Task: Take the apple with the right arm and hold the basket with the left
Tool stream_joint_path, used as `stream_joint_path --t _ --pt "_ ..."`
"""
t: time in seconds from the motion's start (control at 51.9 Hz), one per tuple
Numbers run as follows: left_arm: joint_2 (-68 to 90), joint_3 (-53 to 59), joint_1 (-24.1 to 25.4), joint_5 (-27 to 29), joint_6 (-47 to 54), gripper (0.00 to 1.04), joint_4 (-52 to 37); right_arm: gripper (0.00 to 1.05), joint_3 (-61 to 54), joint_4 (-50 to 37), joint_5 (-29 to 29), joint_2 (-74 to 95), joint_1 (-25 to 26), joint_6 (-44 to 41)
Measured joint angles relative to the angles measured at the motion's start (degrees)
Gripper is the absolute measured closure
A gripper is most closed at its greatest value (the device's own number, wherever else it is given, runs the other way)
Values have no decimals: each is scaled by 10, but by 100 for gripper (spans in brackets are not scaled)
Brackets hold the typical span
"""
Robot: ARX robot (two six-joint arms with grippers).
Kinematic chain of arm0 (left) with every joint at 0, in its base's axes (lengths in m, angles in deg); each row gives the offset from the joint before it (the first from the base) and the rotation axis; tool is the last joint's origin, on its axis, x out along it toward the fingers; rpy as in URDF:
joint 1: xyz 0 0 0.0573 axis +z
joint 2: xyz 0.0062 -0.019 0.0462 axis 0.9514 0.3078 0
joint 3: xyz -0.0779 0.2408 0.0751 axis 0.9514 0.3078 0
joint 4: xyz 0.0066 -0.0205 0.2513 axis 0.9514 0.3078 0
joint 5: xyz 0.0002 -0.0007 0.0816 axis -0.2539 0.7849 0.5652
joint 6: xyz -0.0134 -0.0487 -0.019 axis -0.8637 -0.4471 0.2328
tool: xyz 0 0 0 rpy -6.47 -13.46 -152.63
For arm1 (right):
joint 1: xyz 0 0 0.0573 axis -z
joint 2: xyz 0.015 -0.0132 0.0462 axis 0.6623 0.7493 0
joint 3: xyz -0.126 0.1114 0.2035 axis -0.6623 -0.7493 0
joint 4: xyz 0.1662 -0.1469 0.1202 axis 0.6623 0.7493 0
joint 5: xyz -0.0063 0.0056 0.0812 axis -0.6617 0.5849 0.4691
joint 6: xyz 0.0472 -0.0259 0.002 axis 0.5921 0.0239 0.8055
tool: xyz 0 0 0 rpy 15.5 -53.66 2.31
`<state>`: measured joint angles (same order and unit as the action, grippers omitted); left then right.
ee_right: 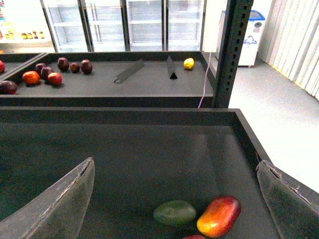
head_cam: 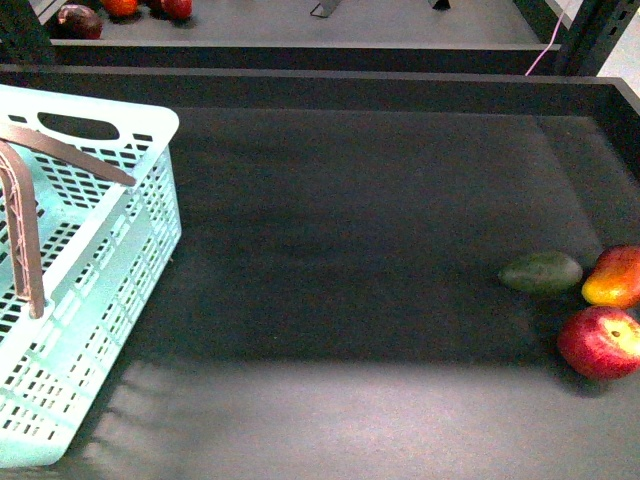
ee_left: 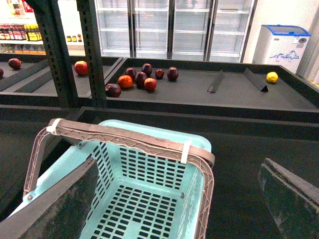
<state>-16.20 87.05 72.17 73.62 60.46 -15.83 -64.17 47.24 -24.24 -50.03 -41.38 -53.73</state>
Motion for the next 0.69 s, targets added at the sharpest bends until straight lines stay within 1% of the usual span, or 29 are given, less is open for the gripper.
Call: stream_joint_path --t 0.694 --pt "0 0 0 0 0 7 0 9 0 0 0 0 0 0"
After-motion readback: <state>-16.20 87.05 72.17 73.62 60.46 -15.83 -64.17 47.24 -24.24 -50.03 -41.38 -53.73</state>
